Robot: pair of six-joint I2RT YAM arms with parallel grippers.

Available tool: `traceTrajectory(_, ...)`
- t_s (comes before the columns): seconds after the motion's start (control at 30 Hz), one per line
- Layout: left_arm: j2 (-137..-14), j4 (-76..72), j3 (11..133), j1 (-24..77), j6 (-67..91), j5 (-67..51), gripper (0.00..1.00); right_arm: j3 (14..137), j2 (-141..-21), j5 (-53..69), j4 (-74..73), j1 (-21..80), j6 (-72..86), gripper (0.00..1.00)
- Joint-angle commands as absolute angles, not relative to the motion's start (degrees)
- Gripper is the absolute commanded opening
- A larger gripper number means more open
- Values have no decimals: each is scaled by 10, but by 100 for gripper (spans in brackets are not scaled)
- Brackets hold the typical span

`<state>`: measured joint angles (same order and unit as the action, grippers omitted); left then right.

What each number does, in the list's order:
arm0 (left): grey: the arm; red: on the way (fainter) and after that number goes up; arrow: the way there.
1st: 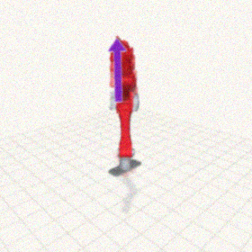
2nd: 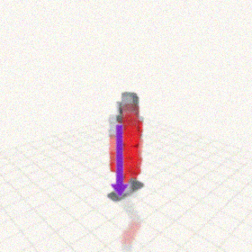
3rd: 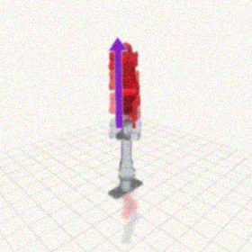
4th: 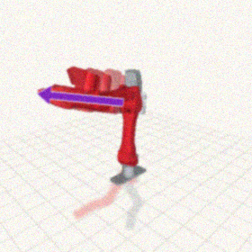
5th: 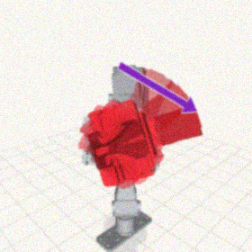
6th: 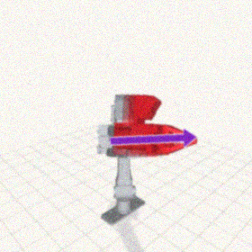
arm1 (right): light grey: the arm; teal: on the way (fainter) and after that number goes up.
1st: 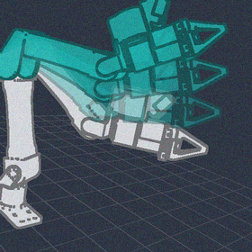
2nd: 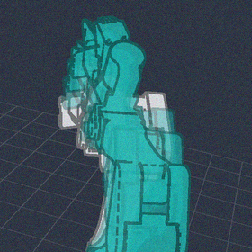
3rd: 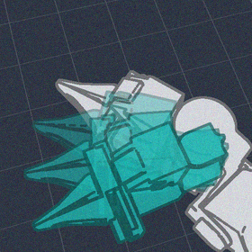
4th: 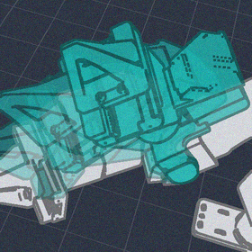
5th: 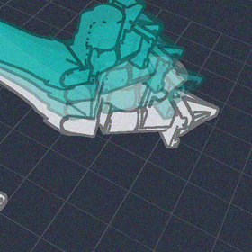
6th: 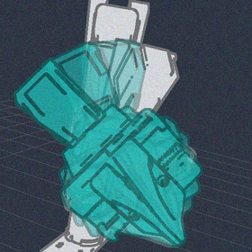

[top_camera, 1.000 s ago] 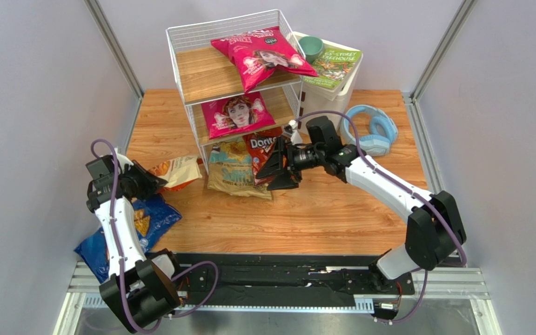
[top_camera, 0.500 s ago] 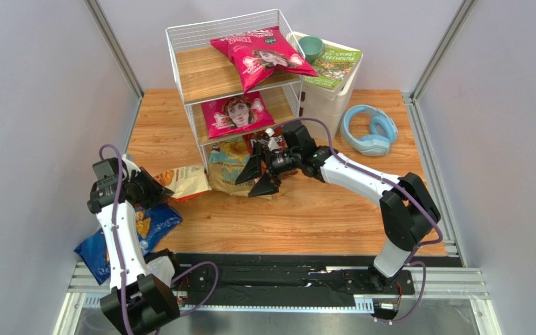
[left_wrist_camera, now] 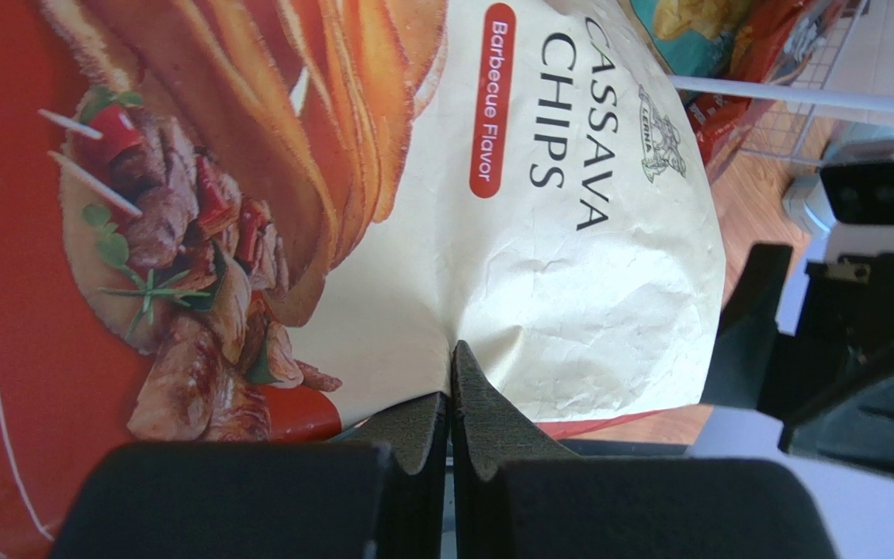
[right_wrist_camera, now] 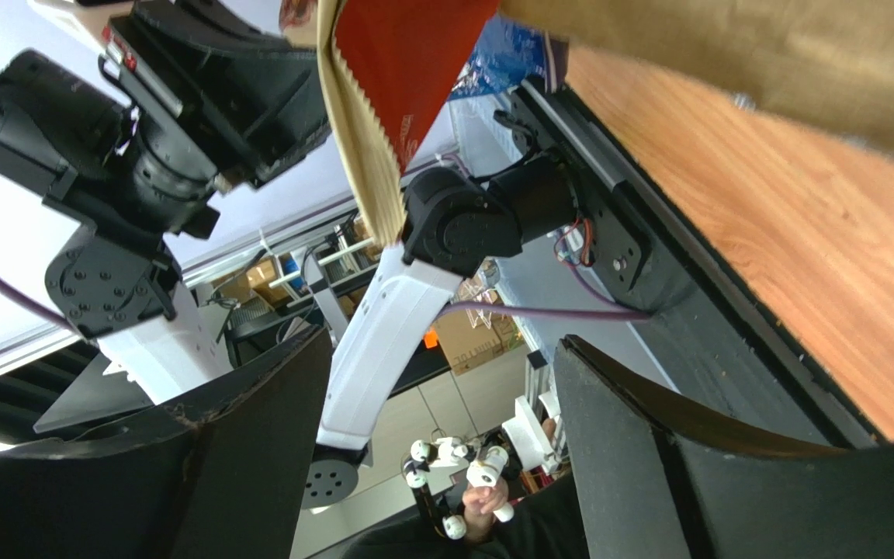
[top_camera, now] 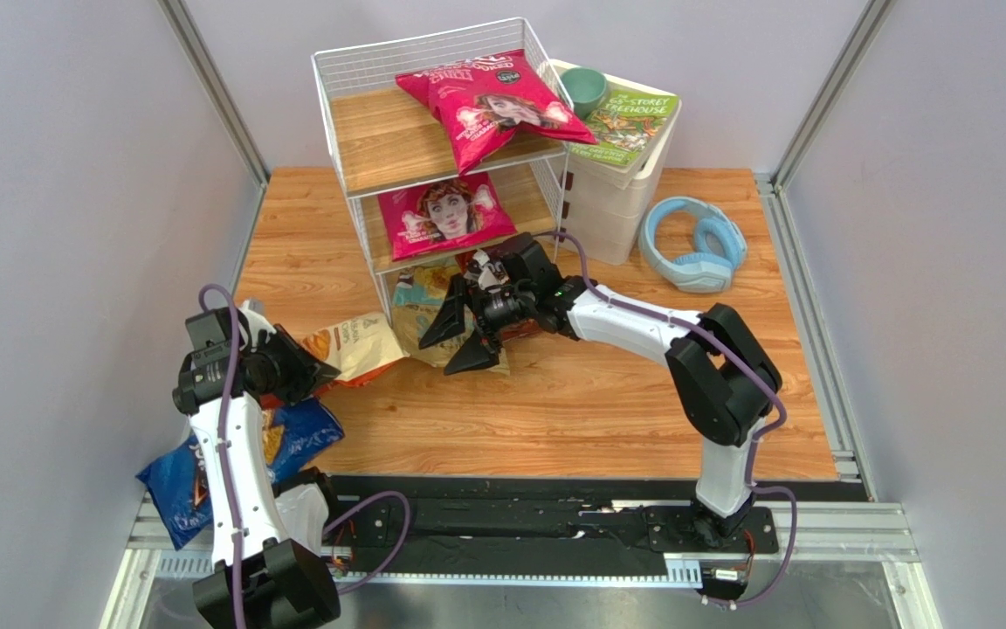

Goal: Place and organize the chips bags onto the shelf
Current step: Pick up the potato chip from the center of the board.

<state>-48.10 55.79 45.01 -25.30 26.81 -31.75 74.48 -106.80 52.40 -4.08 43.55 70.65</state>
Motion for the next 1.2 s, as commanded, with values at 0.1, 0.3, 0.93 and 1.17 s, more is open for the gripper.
traceTrajectory(0.1,-466,544,433,-243,273,-390,0,810,-1116,503,-12,443,695,75)
traceTrajectory(0.3,-462,542,425,-243,277,-389,0,843,-1153,497,35,457,715,75)
traceTrajectory(0.93,-462,539,432,-243,274,-390,3,831,-1172,434,112,508,760,14)
traceTrajectory(1.17,-469,520,453,-243,286,-353,16,797,-1151,425,122,511,786,0)
